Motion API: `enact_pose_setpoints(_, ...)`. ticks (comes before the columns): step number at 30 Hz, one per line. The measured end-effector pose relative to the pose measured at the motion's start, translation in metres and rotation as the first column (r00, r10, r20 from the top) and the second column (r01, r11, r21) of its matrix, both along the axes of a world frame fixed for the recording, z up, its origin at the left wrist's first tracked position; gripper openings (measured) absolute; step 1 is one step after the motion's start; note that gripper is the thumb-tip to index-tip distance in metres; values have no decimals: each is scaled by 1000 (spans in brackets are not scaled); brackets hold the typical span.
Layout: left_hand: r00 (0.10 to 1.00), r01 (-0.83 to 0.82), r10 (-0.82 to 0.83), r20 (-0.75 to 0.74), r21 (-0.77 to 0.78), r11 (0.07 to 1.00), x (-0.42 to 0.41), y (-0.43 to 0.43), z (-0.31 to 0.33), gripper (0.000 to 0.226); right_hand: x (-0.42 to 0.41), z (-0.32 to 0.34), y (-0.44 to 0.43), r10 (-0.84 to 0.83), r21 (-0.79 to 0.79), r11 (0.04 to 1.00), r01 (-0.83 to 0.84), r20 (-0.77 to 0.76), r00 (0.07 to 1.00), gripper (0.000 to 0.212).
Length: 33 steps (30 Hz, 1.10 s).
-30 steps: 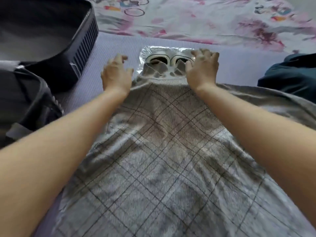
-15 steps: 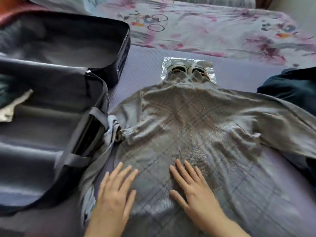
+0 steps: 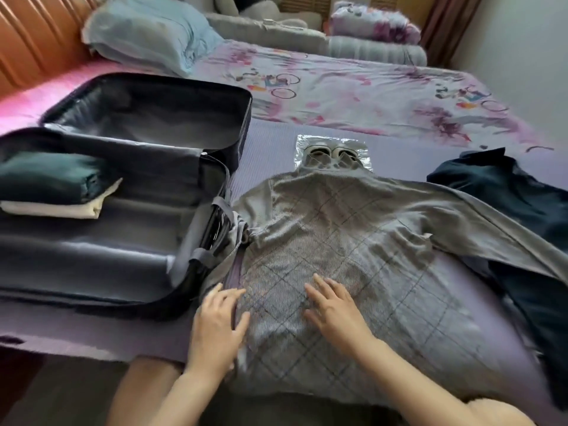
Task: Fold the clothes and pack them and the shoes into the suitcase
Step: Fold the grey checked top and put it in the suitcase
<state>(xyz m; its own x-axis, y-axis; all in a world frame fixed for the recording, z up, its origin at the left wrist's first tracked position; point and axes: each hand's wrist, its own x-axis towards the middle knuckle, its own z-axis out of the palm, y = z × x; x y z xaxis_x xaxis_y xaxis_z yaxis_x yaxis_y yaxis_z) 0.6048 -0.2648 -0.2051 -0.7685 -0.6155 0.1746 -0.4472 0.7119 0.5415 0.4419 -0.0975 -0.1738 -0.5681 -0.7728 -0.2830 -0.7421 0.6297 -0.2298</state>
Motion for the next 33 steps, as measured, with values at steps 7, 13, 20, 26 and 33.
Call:
enact_pose_setpoints(7,844,-445,536,22,585,678,38,19,2,54,80,5,-16,8,-280,960,33,143,990,50)
enact_pose_setpoints(13,845,-288,535,0,843,455,26,14,7,24,127,-4,-31,36,-379,918,113,364,931,74)
enact_pose_setpoints(20,831,-35,550,-90,976,213,11,21,38,10,117,2,-42,-222,-513,647,563,580,784,23)
enact_pose_setpoints(26,871,36,446,-206,932,360,1,17,44,20,52,57,-23,-99,-356,353,865,905,413,17)
enact_pose_setpoints(33,958,-26,220,-181,713,700,-13,22,21,29,-48,36,46,-644,-347,479,807,486,591,35)
